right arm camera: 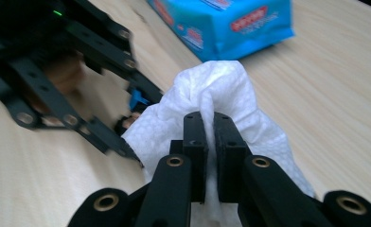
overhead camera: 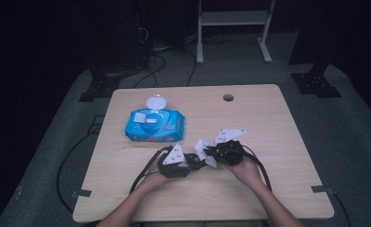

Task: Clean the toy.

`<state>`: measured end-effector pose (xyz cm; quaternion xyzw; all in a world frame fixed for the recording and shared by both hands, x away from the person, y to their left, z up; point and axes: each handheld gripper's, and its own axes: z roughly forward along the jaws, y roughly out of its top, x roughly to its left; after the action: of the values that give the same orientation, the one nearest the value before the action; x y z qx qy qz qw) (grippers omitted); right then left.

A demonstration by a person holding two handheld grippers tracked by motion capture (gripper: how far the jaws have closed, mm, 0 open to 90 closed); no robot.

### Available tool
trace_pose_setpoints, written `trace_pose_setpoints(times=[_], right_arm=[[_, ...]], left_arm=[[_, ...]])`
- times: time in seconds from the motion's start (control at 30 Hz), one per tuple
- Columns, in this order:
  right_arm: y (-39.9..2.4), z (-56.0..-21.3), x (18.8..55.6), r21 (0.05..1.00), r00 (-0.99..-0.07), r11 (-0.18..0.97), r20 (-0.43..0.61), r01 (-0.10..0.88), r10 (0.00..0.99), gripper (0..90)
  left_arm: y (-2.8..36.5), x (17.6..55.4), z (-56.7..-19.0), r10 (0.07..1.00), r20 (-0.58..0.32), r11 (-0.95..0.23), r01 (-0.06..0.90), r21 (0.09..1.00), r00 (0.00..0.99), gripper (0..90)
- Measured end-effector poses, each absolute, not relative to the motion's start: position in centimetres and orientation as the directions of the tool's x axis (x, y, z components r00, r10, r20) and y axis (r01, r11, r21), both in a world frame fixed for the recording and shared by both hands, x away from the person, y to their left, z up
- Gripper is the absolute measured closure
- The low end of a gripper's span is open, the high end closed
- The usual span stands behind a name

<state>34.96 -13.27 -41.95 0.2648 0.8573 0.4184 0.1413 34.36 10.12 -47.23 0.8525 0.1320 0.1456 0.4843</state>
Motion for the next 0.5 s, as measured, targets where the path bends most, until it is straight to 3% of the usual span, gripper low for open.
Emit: trace_pose_setpoints(times=[0.07,0.17,0.23,0.47,0.5], right_arm=[[-14.2,-41.9,35.2,0.783,-0.795,0.526,-0.068,0.332,0.603,84.6],[-15.5,-41.9,35.5,0.794,-0.777,0.491,-0.039,0.357,0.628,84.6],[-16.9,-41.8,35.8,0.778,-0.729,0.513,-0.108,0.361,0.676,84.7],[-17.0,-41.8,35.8,0.785,-0.716,0.490,-0.087,0.379,0.692,84.7],[-16.2,-41.8,35.5,0.796,-0.753,0.480,-0.046,0.369,0.656,84.7]], left_arm=[[10.2,34.4,-47.2,0.366,0.121,-0.498,0.084,0.863,0.923,57.9],[10.3,34.4,-47.2,0.367,0.127,-0.502,0.081,0.861,0.922,58.0],[10.2,34.4,-47.2,0.366,0.130,-0.504,0.079,0.860,0.921,58.0],[10.3,34.5,-47.2,0.371,0.118,-0.498,0.090,0.862,0.921,58.0],[10.3,34.6,-47.1,0.373,0.124,-0.501,0.087,0.861,0.920,58.0]])
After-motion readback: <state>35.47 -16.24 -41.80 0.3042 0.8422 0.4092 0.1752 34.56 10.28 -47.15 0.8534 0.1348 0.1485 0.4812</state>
